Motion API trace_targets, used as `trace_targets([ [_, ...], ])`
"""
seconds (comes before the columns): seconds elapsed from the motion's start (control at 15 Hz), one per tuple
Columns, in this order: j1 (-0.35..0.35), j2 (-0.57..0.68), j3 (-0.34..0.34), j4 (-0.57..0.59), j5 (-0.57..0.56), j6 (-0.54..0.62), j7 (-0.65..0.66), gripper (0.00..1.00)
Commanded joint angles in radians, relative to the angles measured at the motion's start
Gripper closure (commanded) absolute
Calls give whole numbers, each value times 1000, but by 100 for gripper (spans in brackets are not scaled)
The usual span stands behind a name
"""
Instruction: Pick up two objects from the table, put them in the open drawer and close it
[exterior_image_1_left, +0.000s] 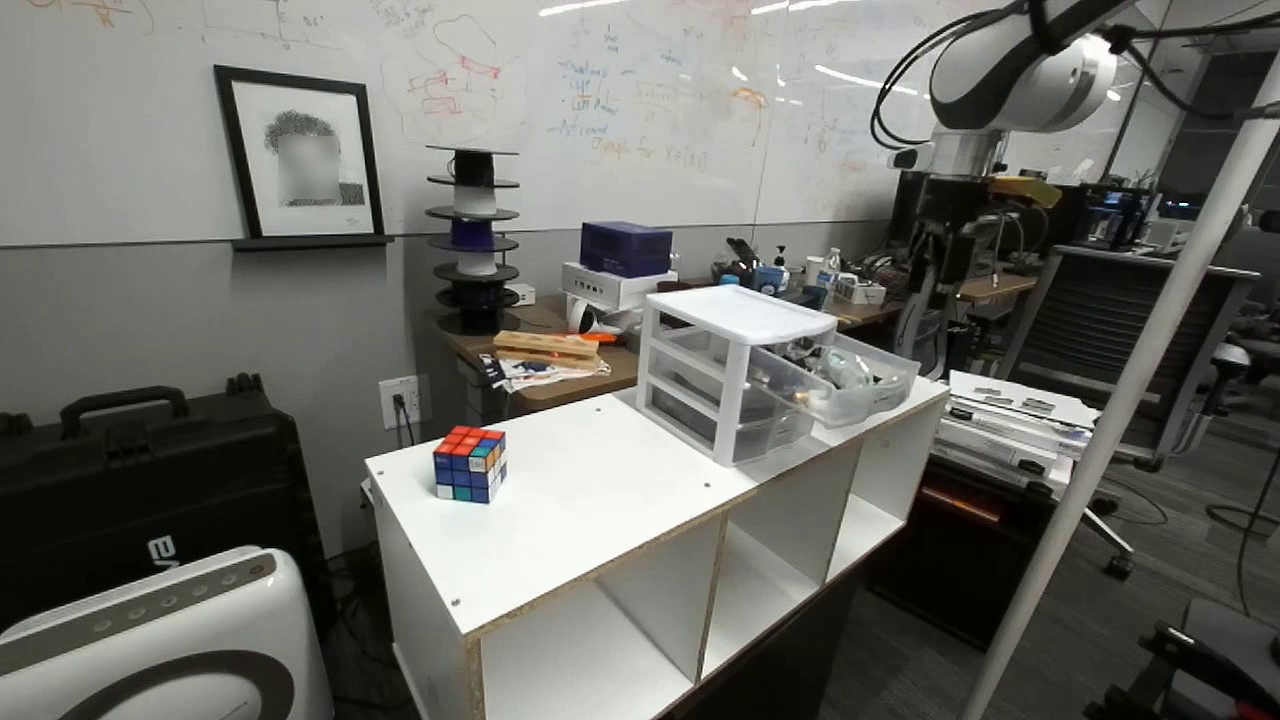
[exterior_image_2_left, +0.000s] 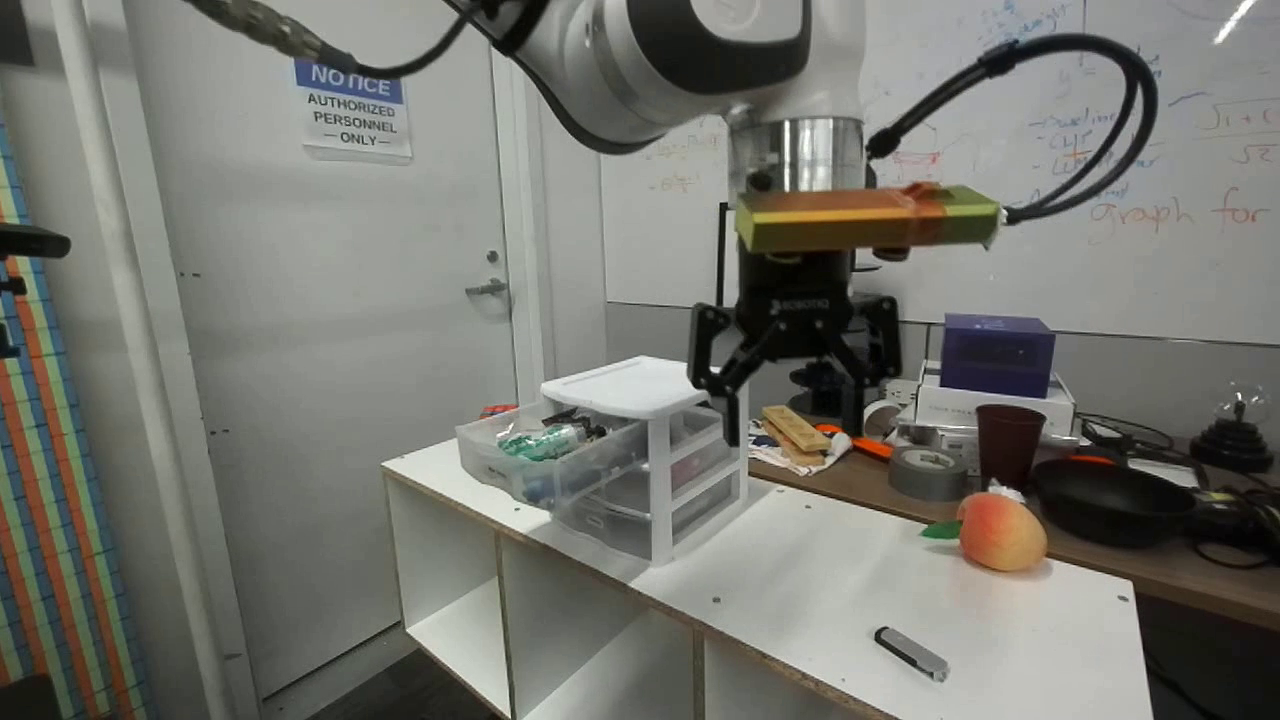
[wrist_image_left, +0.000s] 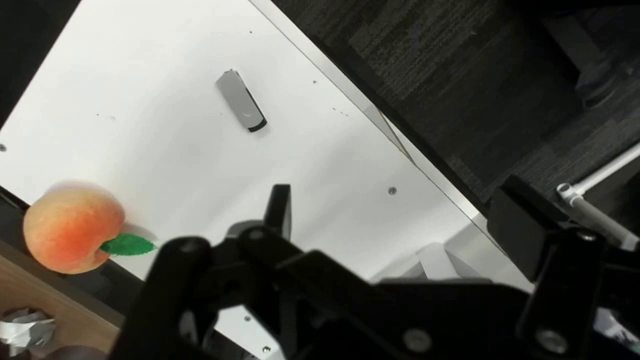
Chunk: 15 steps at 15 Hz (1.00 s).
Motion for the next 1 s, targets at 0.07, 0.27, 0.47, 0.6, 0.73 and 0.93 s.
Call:
trace_targets([
  [0.07,-90,178,48,164,-31,8,-119,0],
  [0.27,-134,268,69,257,-43,-5,-172,0],
  [0.47,-169,360,102,350,-27,33,-226,0],
  [0.6,-186,409,121,397,-23,39,-250,0],
  [0.73,-198,446,136,433,-25,37,-270,0],
  [0.93,-214,495,151,491,-20,21,-288,0],
])
